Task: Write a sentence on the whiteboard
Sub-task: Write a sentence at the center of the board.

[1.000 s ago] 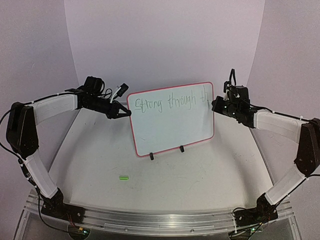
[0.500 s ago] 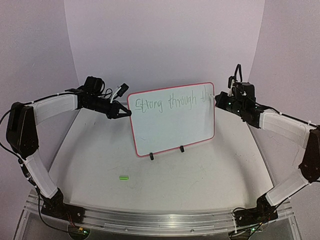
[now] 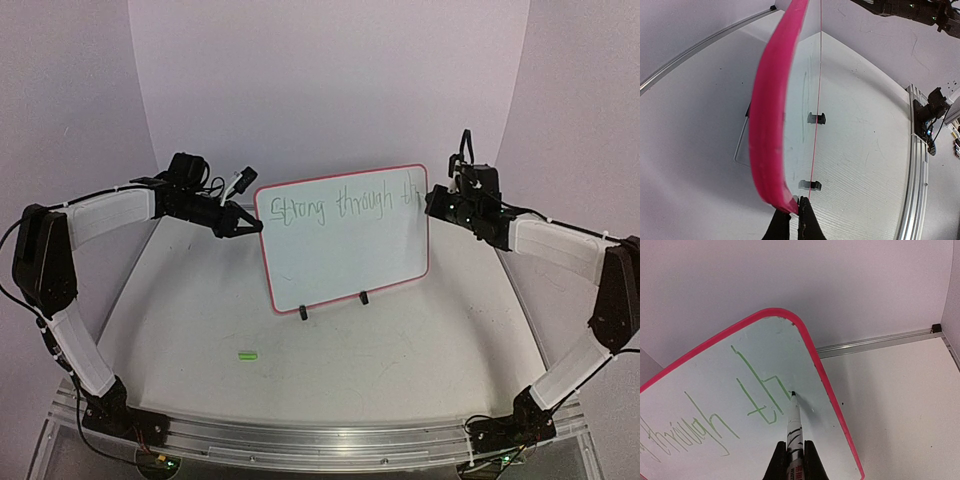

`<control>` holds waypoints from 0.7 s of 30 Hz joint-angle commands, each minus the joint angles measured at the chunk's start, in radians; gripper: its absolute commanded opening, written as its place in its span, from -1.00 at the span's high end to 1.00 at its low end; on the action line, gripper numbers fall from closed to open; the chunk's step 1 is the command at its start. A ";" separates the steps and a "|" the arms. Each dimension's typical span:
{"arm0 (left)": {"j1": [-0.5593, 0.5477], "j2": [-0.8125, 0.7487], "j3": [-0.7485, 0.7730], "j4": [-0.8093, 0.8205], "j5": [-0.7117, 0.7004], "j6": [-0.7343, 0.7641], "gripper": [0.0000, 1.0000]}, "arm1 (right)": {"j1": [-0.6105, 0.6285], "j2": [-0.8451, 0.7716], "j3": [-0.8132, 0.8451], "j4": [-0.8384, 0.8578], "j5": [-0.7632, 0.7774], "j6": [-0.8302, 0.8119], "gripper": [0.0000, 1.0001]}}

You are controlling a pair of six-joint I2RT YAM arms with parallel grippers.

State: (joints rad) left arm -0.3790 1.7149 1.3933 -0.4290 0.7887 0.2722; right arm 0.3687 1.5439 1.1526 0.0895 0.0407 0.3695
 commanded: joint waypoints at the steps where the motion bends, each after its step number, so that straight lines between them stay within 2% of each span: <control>1: -0.017 0.026 -0.007 -0.092 -0.064 0.081 1.00 | -0.006 0.019 0.044 0.015 0.057 -0.014 1.00; 12: -0.017 0.025 -0.007 -0.091 -0.063 0.082 1.00 | -0.013 0.014 0.071 0.015 0.085 -0.036 1.00; 21: -0.017 0.025 -0.005 -0.092 -0.063 0.081 1.00 | -0.016 0.021 0.078 0.016 0.016 -0.050 1.00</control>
State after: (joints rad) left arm -0.3790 1.7149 1.3933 -0.4293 0.7895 0.2722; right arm 0.3583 1.5521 1.1915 0.0891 0.0913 0.3372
